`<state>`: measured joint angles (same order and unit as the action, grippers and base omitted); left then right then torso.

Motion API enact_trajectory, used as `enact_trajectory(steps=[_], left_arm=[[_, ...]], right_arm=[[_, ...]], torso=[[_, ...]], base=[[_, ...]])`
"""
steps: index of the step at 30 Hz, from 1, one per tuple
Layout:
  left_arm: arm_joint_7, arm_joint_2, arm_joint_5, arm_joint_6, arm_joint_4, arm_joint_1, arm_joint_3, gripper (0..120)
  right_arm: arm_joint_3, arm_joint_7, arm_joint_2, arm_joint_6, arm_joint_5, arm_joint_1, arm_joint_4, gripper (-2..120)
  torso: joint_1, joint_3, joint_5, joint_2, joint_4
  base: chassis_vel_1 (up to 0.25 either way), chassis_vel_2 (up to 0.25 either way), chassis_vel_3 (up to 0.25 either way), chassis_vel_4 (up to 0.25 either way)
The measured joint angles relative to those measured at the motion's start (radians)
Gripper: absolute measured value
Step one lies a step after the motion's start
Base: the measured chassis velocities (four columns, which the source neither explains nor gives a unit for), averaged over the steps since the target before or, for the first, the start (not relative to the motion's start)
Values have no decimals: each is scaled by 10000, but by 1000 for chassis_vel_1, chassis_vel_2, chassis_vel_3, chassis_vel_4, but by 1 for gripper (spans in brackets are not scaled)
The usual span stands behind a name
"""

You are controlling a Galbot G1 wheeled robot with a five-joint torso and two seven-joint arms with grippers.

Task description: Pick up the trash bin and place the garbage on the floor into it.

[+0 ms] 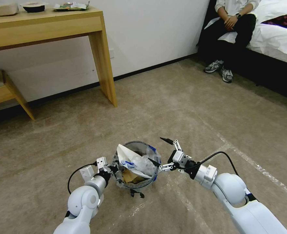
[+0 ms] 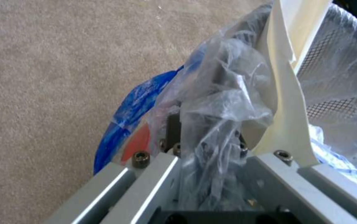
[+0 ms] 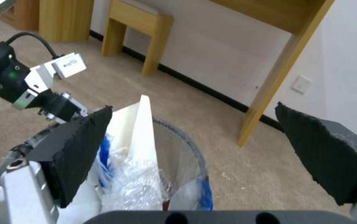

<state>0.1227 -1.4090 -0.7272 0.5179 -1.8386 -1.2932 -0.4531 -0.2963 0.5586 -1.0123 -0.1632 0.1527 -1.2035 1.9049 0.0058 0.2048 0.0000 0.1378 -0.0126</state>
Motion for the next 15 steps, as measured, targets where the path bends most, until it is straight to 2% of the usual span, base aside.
enact_trajectory(steps=[9,15], left_arm=[[42,-28,-66,1,255,148,-39,1],[-38,-34,402,-53,535,184,12,1]], right_arm=[[4,81,-30,-20,-3,10,-67,100],[-145,188,-95,-113,-33,-154,-160,100]], torso=[[0,0,0,0,0],[0,0,0,0,0]], base=[[0,0,0,0],[0,0,0,0]])
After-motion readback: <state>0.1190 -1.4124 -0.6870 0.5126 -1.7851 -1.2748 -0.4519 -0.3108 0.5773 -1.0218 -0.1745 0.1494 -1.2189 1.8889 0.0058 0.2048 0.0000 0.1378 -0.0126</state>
